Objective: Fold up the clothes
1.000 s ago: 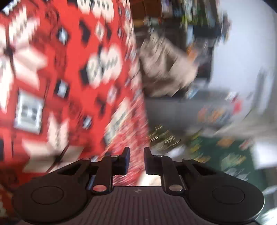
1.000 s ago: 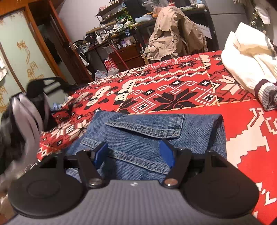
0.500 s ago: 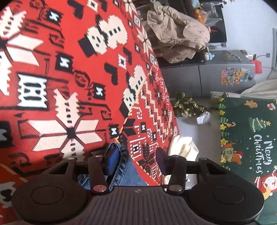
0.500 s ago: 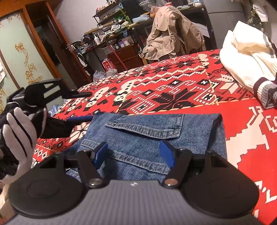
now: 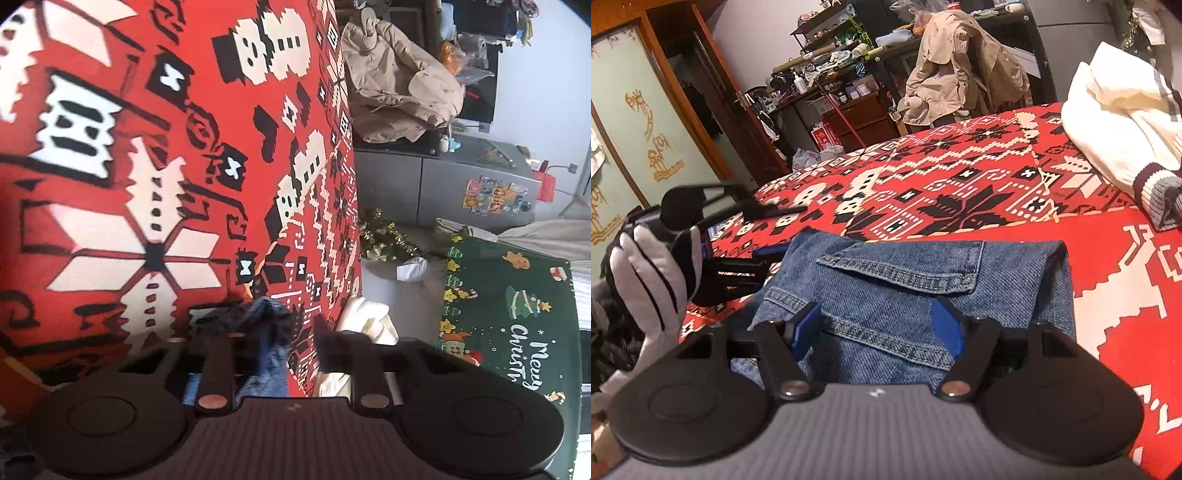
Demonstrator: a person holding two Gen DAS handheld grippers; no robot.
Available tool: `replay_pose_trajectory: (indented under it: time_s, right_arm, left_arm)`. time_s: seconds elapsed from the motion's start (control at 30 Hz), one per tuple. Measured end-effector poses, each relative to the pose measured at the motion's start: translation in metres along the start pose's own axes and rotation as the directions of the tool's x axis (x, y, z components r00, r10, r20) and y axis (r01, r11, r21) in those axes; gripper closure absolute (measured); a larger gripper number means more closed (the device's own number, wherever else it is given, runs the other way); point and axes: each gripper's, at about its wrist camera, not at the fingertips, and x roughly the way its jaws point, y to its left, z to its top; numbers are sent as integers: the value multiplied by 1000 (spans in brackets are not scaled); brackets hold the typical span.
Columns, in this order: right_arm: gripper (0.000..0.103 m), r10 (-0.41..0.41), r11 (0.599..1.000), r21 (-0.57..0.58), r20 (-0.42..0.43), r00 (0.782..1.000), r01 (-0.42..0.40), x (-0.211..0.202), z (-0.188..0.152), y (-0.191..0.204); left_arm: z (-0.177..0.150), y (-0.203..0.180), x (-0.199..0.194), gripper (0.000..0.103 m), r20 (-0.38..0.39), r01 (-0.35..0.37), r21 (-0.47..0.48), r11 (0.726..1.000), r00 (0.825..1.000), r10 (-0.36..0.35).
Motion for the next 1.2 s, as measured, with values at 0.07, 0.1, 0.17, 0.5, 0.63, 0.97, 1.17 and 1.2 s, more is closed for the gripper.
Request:
replay_pose_trajectory:
  time_s: [0.07, 0.1, 0.17, 0.5, 0.63, 0.97, 1.17, 1.2]
  right_arm:
    - [32, 4, 1000, 3, 0, 1000, -4, 0, 0, -1]
    - [32, 7, 1000, 4, 0, 1000, -7, 0, 0, -2]
    - [32, 11, 1000, 7, -1, 1000, -11, 0, 0, -3]
    - [32, 9, 1000, 0, -3, 1000, -9, 1, 0, -2]
    - [32, 10, 1000, 1, -4, 1000, -10, 0, 1, -2]
    - [32, 13, 1000, 4, 0, 1000, -13, -1, 0, -4]
    - [32, 15, 1000, -1, 2, 1000, -15, -2, -1, -3]
    - [32, 15, 1000, -3, 2, 1000, -15, -2, -1, -3]
  left_arm:
    - [1, 1, -2, 88, 12, 22, -16, 1000, 1000, -22]
    - [2, 0, -4, 94, 28, 32, -21, 999, 999, -32]
    - [10, -2, -15, 103, 104, 129, -34, 991, 987, -125]
    - [13, -40, -14, 95, 20, -54, 122, 991, 998, 52]
    - [7, -23, -5, 76, 19, -124, 117, 985, 992, 122]
    - [17, -15, 9, 88, -21, -167, 42, 985, 986, 168]
    - [-1, -32, 2, 95, 98, -271, 188, 944, 962, 257]
    - [-8, -40, -1, 95, 143, -298, 242, 923, 952, 270]
